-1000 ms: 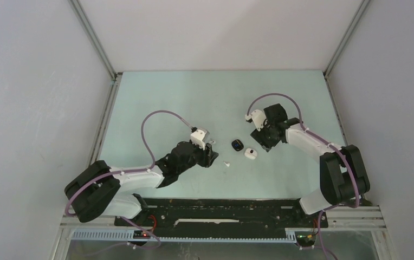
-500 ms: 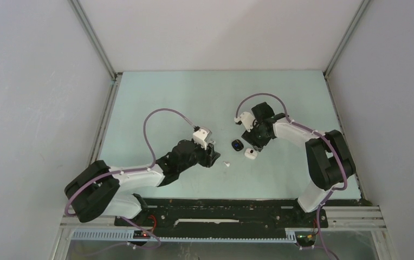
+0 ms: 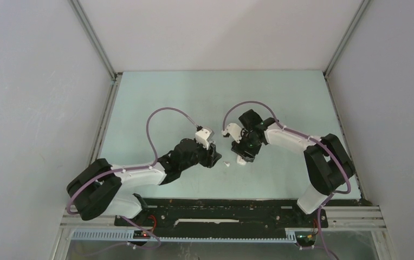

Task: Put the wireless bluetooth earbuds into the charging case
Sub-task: Adjust the charging case at the center of the board.

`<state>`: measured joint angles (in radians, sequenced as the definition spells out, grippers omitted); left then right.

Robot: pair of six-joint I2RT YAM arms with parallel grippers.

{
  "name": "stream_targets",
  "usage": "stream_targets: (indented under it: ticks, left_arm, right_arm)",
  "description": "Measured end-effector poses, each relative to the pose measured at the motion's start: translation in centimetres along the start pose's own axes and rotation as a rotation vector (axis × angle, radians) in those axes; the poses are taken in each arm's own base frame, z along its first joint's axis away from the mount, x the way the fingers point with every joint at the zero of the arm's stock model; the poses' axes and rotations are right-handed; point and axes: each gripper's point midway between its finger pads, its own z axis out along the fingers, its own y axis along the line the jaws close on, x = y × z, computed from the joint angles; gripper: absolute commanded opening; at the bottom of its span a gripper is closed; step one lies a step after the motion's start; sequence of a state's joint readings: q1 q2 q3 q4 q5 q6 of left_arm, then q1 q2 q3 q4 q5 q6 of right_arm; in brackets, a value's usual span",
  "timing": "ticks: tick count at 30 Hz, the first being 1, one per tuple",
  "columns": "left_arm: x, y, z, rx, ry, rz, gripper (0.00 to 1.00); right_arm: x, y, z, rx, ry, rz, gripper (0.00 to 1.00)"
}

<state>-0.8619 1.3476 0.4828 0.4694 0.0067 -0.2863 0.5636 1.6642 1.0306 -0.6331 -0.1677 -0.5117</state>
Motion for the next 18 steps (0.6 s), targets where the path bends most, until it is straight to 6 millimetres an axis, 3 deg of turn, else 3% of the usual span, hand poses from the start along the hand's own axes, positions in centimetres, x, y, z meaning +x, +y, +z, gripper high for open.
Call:
stream_targets:
  ticks: [6,11,18]
  left_arm:
    - [0.1,0.4,0.0,-0.023,0.004,0.000,0.53]
    - [-0.6,0.6,-0.3,-0.039,-0.023,-0.002,0.53]
    - [-1.8,1.6,-2.5,-0.046,-0.129,-0.034,0.53]
  right_arm:
    - [-1.3,2.0,-0.4,-0.049,-0.039,-0.078,0.63]
    - [-1.9,3.5,-0.8,-0.128,-0.099,-0.200,0.68]
    - [-2.1,4.7,-4.9,-0.185,-0.330,-0.536,0.70]
